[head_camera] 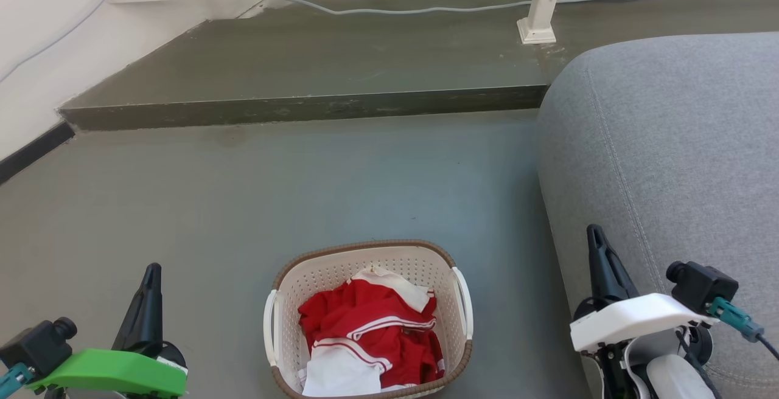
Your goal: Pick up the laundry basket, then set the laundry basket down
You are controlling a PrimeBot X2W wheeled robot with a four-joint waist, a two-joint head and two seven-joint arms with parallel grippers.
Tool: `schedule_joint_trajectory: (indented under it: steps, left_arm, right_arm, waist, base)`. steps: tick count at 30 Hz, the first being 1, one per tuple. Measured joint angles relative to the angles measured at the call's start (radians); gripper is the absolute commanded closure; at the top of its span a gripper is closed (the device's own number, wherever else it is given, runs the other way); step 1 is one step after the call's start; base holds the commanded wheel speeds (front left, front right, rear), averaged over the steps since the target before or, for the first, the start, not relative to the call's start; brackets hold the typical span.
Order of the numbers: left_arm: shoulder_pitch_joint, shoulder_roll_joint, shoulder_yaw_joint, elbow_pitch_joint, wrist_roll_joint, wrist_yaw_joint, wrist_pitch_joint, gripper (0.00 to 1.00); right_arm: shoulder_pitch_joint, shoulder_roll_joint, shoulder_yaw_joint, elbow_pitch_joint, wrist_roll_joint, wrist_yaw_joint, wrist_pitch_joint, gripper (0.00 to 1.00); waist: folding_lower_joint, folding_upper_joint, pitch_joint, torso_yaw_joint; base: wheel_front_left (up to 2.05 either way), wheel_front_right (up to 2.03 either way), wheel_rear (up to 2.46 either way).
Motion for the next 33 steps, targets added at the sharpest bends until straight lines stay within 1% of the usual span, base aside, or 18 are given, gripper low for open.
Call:
schedule_joint_trajectory:
  steps: [12,18,20,22,23,33]
  left_arm:
    - [-0.002,-0.020,0.020,0.015,-0.118,0.000,0.040,1.00]
    - [-0.004,-0.024,0.032,0.032,-0.179,0.000,0.061,1.00]
    - [-0.005,-0.025,0.035,0.035,-0.190,0.000,0.062,1.00]
    - [-0.009,-0.029,0.042,0.039,-0.225,0.000,0.071,1.00]
    - [-0.009,-0.029,0.042,0.039,-0.225,0.000,0.071,1.00]
    - [-0.024,-0.050,0.054,0.058,-0.319,0.000,0.104,1.00]
  right_arm:
    - [-0.001,-0.010,-0.040,0.001,0.177,0.018,0.040,1.00]
    - [-0.006,-0.016,-0.059,0.007,0.267,0.036,0.053,1.00]
    - [-0.007,-0.017,-0.063,0.008,0.282,0.036,0.060,1.00]
    - [-0.014,-0.021,-0.071,0.013,0.325,0.045,0.070,1.00]
    - [-0.014,-0.021,-0.071,0.013,0.325,0.045,0.070,1.00]
    - [-0.018,-0.035,-0.102,0.029,0.470,0.071,0.097,1.00]
  waist:
    - [0.0000,0.0000,-0.009,0.007]
    - [0.0000,0.0000,-0.013,0.010]
    - [0.0000,0.0000,-0.014,0.010]
    - [0.0000,0.0000,-0.016,0.012]
    - [0.0000,0.0000,-0.016,0.012]
    - [0.0000,0.0000,-0.023,0.017]
  base:
    - [0.00,0.00,0.00]
    - [0.00,0.00,0.00]
    - [0.00,0.00,0.00]
    - [0.00,0.00,0.00]
    - [0.00,0.00,0.00]
    - [0.00,0.00,0.00]
